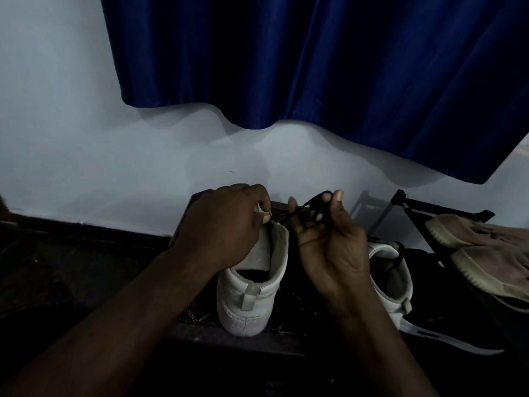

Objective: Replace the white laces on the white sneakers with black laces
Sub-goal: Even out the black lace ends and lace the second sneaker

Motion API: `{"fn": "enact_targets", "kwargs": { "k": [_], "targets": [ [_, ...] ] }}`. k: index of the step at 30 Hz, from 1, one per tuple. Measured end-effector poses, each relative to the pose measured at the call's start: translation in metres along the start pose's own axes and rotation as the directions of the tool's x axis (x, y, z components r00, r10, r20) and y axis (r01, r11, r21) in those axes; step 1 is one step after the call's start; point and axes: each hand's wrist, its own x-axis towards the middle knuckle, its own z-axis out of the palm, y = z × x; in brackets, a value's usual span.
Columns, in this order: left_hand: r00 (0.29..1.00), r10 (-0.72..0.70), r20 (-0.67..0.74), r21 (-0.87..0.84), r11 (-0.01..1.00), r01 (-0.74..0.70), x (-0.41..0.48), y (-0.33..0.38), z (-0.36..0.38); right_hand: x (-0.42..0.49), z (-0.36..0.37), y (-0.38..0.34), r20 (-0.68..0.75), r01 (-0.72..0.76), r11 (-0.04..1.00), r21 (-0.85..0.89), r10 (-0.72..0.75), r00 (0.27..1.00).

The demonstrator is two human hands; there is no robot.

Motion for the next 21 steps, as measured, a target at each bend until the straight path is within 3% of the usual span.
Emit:
{"fn": "enact_targets", "kwargs": {
  "k": [2,3,4,5,7,9,11,16,19,21],
  "targets": [
    [1.0,0.008,-0.003,0.011,1.0,-0.008,0.0,0.0,0.0,-0.001,0.003,0.002,0.009,0.018,0.999,0.042,-0.019,1.0],
    [1.0,0.01,-0.008,0.008,1.0,-0.01,-0.001,0.0,0.0,-0.001,0.005,0.005,-0.011,0.032,0.999,-0.031,-0.033,0.999],
    [1.0,0.005,-0.008,-0.003,1.0,-0.005,-0.001,-0.001,0.0,-0.001,0.004,0.007,-0.039,0.066,0.979,-0.193,-0.075,0.996],
    [1.0,-0.001,-0.004,-0.016,1.0,0.001,-0.001,-0.001,0.0,-0.001,0.002,0.009,-0.05,0.114,0.893,-0.436,-0.151,0.987],
    [1.0,-0.002,-0.004,-0.013,1.0,0.002,-0.001,-0.001,0.0,0.0,-0.008,0.012,0.098,0.24,0.464,-0.853,-0.309,0.946],
    [1.0,0.001,-0.007,-0.004,1.0,-0.001,-0.001,0.0,0.0,0.001,-0.017,0.014,0.311,0.342,0.031,-0.939,-0.34,0.887],
    [1.0,0.004,0.0,-0.005,1.0,-0.004,-0.002,-0.001,-0.001,0.001,-0.019,0.017,0.424,0.39,-0.169,-0.905,-0.31,0.851],
    [1.0,0.012,-0.009,0.019,1.0,-0.012,-0.002,0.0,-0.002,0.006,-0.021,0.012,0.418,0.302,-0.392,-0.869,-0.255,0.872],
    [1.0,0.001,-0.005,0.03,1.0,-0.001,-0.001,0.0,-0.002,0.002,-0.018,0.007,0.275,0.197,-0.382,-0.903,-0.161,0.948],
    [1.0,0.0,-0.002,0.036,0.999,0.0,-0.001,0.0,-0.001,0.001,-0.017,0.01,0.16,0.119,-0.302,-0.946,-0.115,0.98]
  ]
}}
